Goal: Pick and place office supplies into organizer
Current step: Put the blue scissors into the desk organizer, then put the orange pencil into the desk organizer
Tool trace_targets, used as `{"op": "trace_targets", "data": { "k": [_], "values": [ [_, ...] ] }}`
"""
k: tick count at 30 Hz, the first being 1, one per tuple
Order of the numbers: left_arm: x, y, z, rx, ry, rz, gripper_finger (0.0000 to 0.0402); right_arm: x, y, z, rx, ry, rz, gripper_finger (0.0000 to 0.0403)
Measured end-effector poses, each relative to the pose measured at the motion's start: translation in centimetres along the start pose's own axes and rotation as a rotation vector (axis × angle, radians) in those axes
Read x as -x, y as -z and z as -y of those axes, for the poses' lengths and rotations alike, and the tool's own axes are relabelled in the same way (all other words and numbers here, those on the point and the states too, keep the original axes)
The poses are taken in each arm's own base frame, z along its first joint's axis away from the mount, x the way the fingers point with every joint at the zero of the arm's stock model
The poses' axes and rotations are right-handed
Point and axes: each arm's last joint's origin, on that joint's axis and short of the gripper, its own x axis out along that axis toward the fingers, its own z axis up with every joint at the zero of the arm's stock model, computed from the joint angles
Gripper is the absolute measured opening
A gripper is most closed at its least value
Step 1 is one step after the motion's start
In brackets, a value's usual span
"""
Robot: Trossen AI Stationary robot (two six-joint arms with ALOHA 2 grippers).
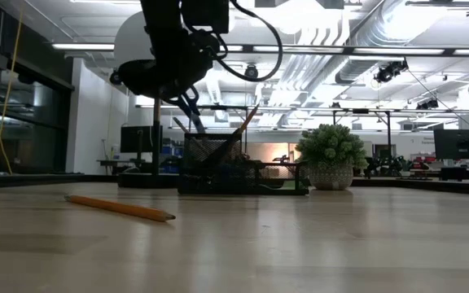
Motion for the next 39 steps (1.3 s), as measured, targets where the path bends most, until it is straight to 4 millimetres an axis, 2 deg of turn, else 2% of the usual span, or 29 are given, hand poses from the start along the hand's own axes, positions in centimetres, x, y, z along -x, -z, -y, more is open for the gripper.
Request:
{"op": "trace_targets", "data": {
  "k": [12,17,25,28,32,36,39],
  "values": [
    [0.0,0.0,0.1,0.035,0.016,0.016,0.0153,0.0,0.0,0.0,0.0,0.001,0.002,0.0082],
    [0.2,0.3,-0.1,0.047,-0.01,-0.001,0.0166,0.0,0.0,0.0,0.0,0.001,0.002,0.0082],
    [1.8,2.8,-2.0,0.175,-0.06,0.006,0.0158,0.0,-0.1,0.0,0.001,0.01,0.022,0.0082],
    [3.3,3.6,-2.7,0.228,-0.088,0.043,0.0156,0.0,-0.1,0.0,0.004,0.011,0.025,0.0082],
    [6.4,4.4,-3.2,0.284,-0.073,0.158,0.0156,-0.1,-0.1,0.1,0.005,0.015,0.029,0.0082],
    [10.1,5.2,-2.9,0.386,0.104,0.385,0.0154,-0.2,-0.4,0.2,0.014,0.031,0.053,0.0082],
    [12.0,4.8,-2.3,0.492,0.254,0.513,0.0154,-0.8,-0.8,0.4,0.026,0.053,0.068,0.0082]
  ]
}}
